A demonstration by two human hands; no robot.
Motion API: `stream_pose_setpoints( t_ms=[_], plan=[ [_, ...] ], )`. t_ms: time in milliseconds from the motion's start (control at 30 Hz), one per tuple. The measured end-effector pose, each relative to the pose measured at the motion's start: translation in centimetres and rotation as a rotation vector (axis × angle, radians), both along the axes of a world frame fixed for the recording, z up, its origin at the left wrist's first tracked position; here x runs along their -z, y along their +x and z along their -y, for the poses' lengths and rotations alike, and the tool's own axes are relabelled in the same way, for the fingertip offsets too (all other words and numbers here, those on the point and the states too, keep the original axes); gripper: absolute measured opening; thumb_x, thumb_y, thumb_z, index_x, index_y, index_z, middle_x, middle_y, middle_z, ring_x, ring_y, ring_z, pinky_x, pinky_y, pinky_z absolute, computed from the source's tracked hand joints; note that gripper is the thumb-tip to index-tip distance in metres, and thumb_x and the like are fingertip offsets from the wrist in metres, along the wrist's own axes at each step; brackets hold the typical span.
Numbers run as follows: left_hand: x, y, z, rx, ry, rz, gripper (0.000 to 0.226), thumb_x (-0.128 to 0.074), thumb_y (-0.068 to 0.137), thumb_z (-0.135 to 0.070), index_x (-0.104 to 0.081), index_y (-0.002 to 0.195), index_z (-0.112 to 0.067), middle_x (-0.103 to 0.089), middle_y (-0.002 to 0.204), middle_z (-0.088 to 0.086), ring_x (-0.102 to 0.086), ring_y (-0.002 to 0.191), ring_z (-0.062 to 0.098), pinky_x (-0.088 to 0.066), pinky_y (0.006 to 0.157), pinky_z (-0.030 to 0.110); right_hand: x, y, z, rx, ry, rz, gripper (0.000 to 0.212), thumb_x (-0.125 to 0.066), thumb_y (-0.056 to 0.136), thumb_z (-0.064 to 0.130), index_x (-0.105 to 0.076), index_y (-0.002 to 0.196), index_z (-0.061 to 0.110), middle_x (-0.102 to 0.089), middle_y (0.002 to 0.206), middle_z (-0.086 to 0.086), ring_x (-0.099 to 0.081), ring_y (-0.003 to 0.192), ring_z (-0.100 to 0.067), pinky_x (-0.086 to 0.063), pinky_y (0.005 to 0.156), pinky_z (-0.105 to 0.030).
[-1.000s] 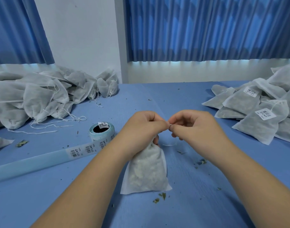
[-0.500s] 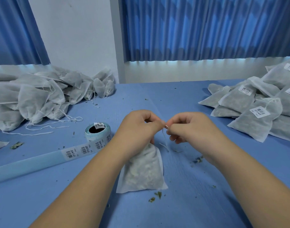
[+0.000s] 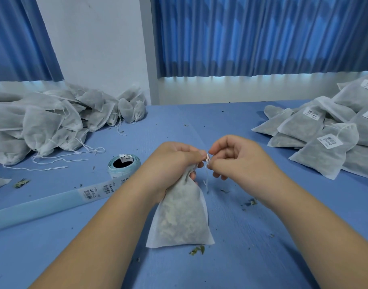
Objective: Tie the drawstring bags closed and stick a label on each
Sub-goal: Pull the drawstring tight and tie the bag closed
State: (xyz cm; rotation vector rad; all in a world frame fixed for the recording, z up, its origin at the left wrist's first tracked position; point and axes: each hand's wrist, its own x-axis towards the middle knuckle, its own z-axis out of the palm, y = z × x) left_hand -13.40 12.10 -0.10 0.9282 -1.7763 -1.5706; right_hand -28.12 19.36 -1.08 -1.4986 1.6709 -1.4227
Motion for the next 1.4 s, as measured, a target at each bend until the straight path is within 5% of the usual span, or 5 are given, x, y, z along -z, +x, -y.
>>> stream_pose_setpoints(
  t_ms=[600,900,1400],
  plan=[
    [-0.4,-0.2,-0.5,0.098,0.253,-0.089,0.029,-0.063,0.092,-0.012,-0.065,0.062,-0.01,-0.055,0.054,-0.003,-0.046,0.043,0.01,-0.043,0.044,0.019,0.2,0.0,0.0,0.06,-0.104,-0.066,0.02,-0.071,0.076,0.008,-0.057,0.07,0.02,-0.053,0.055,0.013,-0.046,0.053,-0.01,-0.039,0.052,-0.025],
    [-0.2,-0.4,-0.7,0.023,0.151,-0.071,0.032,-0.062,0.094,-0.013,-0.063,0.062,-0.012,-0.054,0.05,-0.004,-0.046,0.042,0.009,-0.04,0.041,0.017,0.5,0.6,-0.2,0.154,-0.194,-0.294,0.023,-0.069,0.076,0.007,-0.06,0.066,0.026,-0.057,0.057,0.02,-0.05,0.05,-0.001,-0.04,0.053,-0.009],
    [0.8,-1.2,-0.6,-0.131,-0.062,-0.087,0.025,-0.069,0.087,-0.016,-0.072,0.062,-0.017,-0.063,0.066,0.007,-0.05,0.045,0.013,-0.047,0.058,0.031,0.3,0.8,-0.3,0.277,-0.179,-0.359,0.017,-0.069,0.078,0.021,-0.071,0.062,0.027,-0.064,0.059,0.017,-0.054,0.052,-0.001,-0.039,0.049,-0.01]
  ],
)
